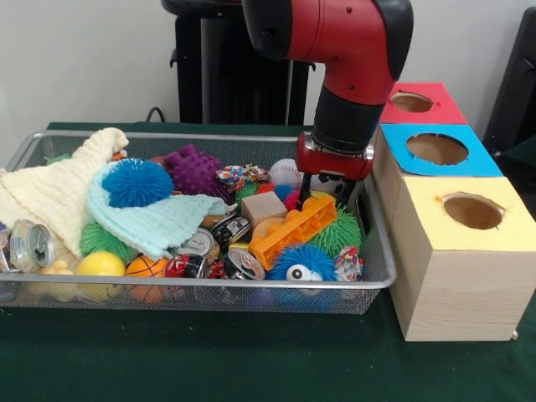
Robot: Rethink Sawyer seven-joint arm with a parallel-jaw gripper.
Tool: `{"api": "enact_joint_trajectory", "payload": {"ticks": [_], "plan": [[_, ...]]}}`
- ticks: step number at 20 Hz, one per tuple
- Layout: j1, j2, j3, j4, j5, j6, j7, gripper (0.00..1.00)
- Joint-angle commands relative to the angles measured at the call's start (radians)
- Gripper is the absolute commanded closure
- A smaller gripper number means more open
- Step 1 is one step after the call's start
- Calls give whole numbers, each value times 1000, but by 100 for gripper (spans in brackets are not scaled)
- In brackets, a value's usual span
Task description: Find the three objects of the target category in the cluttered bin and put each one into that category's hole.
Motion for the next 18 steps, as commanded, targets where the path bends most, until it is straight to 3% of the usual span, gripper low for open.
{"api": "enact_joint_trajectory", "payload": {"ticks": [1,10,18], "plan": [[-5,195,-45,-27,44,-100,224,0],[53,230,-119,-42,110,-130,237,0],[36,239,-109,-33,142,-157,183,0]]}}
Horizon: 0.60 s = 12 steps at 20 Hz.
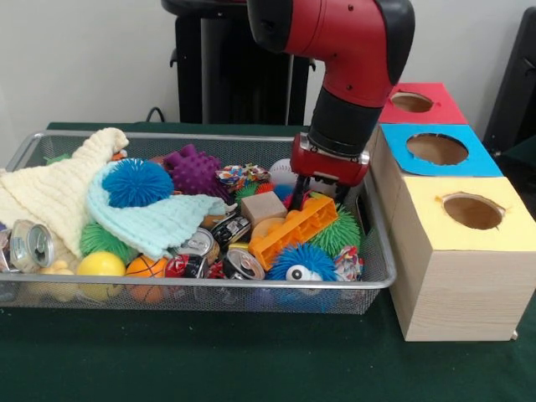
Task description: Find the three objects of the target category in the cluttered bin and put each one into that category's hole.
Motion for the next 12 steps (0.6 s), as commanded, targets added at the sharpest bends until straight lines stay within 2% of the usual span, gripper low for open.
{"api": "enact_joint_trajectory", "payload": {"ticks": [1,7,12], "plan": [[-46,189,12,-12,30,-83,174,0],[-59,174,7,-7,50,-55,159,0],[-62,189,-3,-16,53,-46,157,0]]}}
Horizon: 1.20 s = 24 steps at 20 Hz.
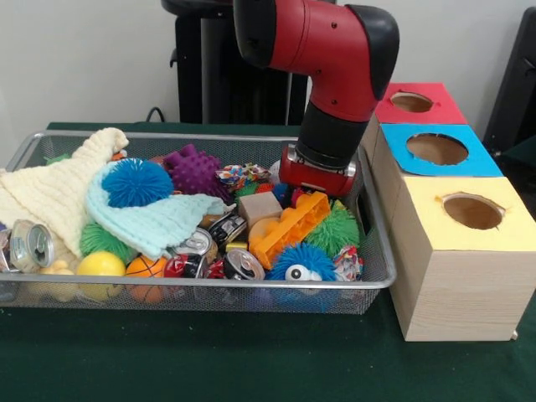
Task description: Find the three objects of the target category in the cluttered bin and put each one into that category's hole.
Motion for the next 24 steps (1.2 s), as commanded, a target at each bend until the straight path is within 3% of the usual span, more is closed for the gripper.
{"api": "enact_joint_trajectory", "payload": {"ticks": [1,7,8,11,24], "plan": [[-47,137,8,-7,31,-1,154,0],[-92,120,55,2,42,52,120,0],[-105,114,68,7,45,62,114,100],[-105,79,66,23,83,130,132,100],[-260,-81,148,14,28,334,-54,100]]}}
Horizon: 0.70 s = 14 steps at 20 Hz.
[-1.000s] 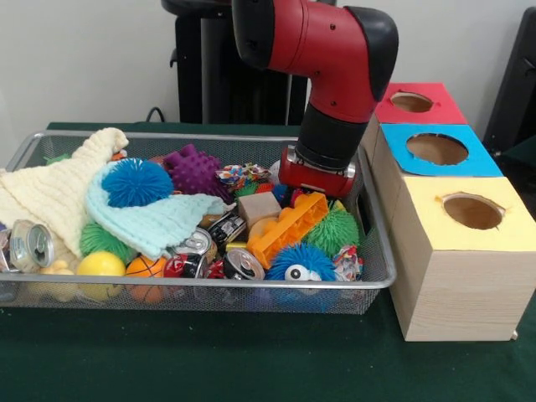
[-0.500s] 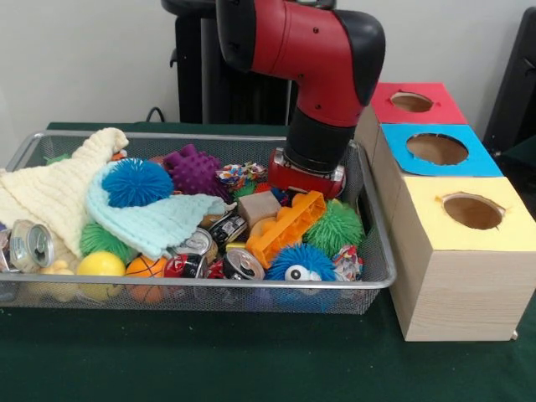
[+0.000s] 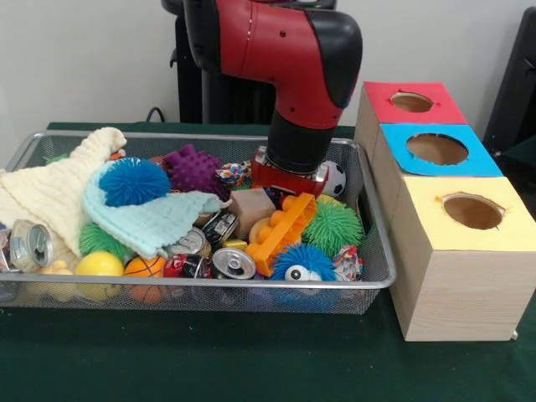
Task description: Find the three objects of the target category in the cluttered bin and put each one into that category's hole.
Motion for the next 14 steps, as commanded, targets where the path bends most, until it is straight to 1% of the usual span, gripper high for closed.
{"api": "enact_joint_trajectory", "payload": {"ticks": [1,4,7,10,12,14], "plan": [[-122,-70,81,10,-21,234,-70,100],[-158,-107,102,-3,-40,301,-113,100],[-201,-124,127,-22,-51,351,-154,100],[-263,-144,177,-25,-58,422,-217,100],[-296,-148,200,-45,-74,460,-253,100],[-326,-133,220,-76,-97,480,-274,100]]}}
